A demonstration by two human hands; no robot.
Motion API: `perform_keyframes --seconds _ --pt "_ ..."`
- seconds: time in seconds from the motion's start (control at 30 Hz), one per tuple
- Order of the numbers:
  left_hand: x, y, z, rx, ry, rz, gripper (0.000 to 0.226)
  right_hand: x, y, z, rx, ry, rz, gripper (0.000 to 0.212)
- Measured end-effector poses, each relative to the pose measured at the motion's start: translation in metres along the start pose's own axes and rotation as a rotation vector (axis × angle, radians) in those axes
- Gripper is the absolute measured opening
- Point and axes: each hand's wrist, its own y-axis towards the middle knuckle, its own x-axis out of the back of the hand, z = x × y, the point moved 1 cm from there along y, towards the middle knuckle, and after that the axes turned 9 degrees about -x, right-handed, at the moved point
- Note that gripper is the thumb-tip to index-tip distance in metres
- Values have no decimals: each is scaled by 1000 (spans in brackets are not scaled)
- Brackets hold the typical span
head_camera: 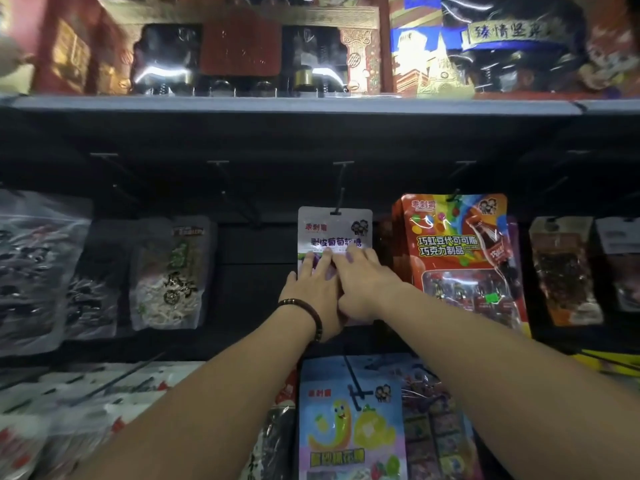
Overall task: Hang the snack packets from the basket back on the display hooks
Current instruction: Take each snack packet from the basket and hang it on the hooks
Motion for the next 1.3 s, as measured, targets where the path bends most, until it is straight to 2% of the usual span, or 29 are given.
perform_keyframes --seconds 0.2,0.37,0.43,0.57,0.63,0.7,0.77,0.87,1.03,1.3 --pt "0 2 1 13 -86 53 112 3 3 3 -28 -30 83 95" --pt "1 -7 2 19 -123 73 100 18 -17 5 35 -23 43 91" --pt "12 -11 -5 18 -140 47 91 31 -34 -2 85 -46 -39 84" --pt "44 -27 -39 20 -163 -35 76 54 -71 -33 206 -180 -321 56" --pt "55 -34 -59 14 -207 -173 68 60 -85 -57 197 -98 -497 39" --pt "63 -37 -79 -32 -237 -333 67 64 -99 -84 79 8 -636 35" --pt "67 -34 -96 -113 -193 -373 79 64 -111 -104 -122 9 -601 49" --pt "62 -20 -118 -185 -89 -276 93 55 -116 -126 -315 15 -402 67" --pt "47 3 -142 -194 -95 -106 94 31 -107 -142 -328 166 -178 81" --pt "12 32 -139 -127 -83 -100 93 13 -79 -150 -306 157 -127 87"
